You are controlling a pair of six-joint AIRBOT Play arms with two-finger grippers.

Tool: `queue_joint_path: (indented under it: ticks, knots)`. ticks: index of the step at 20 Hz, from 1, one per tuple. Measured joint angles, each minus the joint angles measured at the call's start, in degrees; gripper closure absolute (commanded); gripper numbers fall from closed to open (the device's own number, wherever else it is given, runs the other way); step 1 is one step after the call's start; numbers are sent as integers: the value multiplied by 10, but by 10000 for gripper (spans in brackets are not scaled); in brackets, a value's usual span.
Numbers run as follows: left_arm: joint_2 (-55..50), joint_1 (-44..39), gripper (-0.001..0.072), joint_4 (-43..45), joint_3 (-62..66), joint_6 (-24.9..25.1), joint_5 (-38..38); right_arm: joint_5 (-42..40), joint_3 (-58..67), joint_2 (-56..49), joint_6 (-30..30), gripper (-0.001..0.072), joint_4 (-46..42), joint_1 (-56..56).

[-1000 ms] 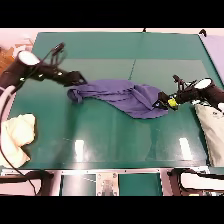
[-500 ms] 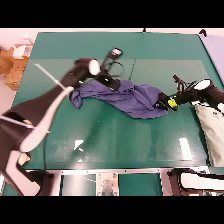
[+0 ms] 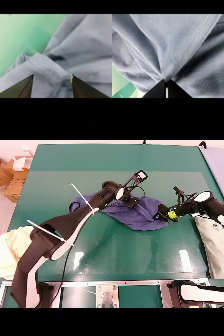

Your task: Fold the shirts.

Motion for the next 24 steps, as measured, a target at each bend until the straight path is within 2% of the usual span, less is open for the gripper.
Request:
queue_joint_path:
  ticks: [1,2,3,4,6,9,12,15,17,19,20,21,22,24]
  knots:
    - [-5,-2,157,4,2,1,6,0,0,0,0,696,0,0]
    - [-7,-3,291,4,3,1,17,0,0,0,0,696,0,0]
    - [-10,-4,509,5,4,1,25,-1,0,0,0,696,0,0]
    - [-12,-4,691,9,4,1,32,-1,0,0,-1,696,1,0]
    - [-13,-5,690,23,12,-1,45,-2,0,0,-1,696,1,0]
    - [-1,-4,691,66,31,-24,22,-2,0,0,-1,696,0,1]
    - [37,23,691,188,40,-84,-41,-1,0,0,-3,696,-3,1]
    - [89,112,691,271,44,-155,-107,0,0,0,-5,696,-4,1]
    - [108,194,690,257,44,-174,-136,0,0,0,-6,696,-4,1]
    - [118,269,688,192,34,-170,-140,0,0,0,-6,696,-4,1]
    - [118,298,631,142,27,-163,-136,1,0,0,-6,697,-3,1]
    - [116,320,236,97,22,-157,-127,1,0,0,-6,696,-2,1]
    - [113,341,-6,60,19,-153,-113,3,0,0,-6,696,0,1]
    - [105,372,-13,-5,14,-153,-115,11,0,0,-6,696,4,2]
